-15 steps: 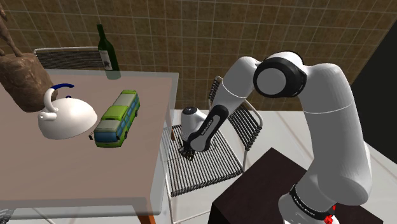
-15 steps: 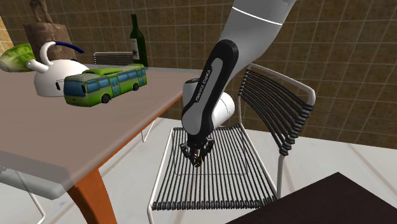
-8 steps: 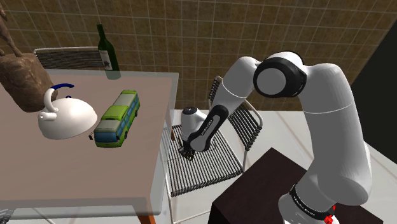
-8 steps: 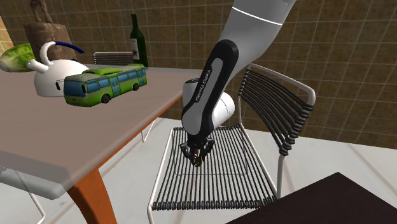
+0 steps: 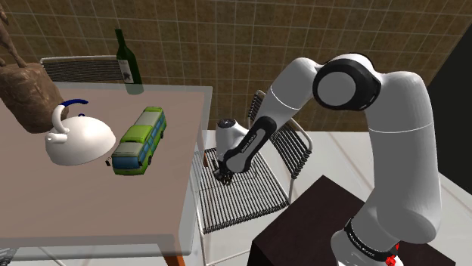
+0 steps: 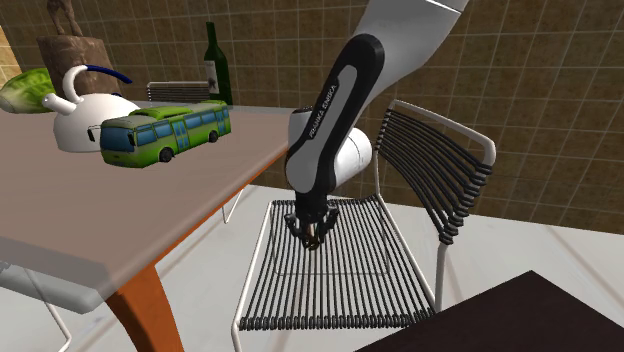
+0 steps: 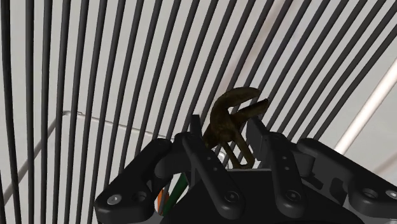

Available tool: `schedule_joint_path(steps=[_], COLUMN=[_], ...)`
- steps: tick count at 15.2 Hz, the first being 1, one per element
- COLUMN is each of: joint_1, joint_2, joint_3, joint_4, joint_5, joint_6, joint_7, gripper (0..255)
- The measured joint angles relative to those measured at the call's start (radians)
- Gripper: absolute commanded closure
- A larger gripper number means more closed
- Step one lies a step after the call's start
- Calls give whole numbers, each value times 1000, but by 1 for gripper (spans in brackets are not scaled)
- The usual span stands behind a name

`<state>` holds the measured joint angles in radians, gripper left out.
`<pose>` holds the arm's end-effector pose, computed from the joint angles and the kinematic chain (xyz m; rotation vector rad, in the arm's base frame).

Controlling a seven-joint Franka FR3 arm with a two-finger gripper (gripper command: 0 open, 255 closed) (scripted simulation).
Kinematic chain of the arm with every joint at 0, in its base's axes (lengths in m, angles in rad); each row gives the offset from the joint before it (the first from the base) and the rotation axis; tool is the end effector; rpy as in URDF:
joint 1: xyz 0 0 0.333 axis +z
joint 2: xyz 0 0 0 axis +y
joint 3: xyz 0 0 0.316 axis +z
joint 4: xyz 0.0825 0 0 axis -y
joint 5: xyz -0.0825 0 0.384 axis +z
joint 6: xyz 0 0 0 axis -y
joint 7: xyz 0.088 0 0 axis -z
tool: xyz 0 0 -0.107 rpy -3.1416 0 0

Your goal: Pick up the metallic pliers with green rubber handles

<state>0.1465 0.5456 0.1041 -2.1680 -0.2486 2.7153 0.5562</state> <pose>0.5367 0.1486 0.1400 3.0961 -0.1467 0.0441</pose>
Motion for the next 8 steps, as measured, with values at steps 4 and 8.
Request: schedule_joint_path(steps=[4, 8], joint_1=[-13, -19], joint_2=[-53, -96], joint_3=[14, 26], joint_4=[-16, -23], joint_5=[14, 28], joint_6=[-36, -72], joint_7=[-14, -23], gripper=[255, 255])
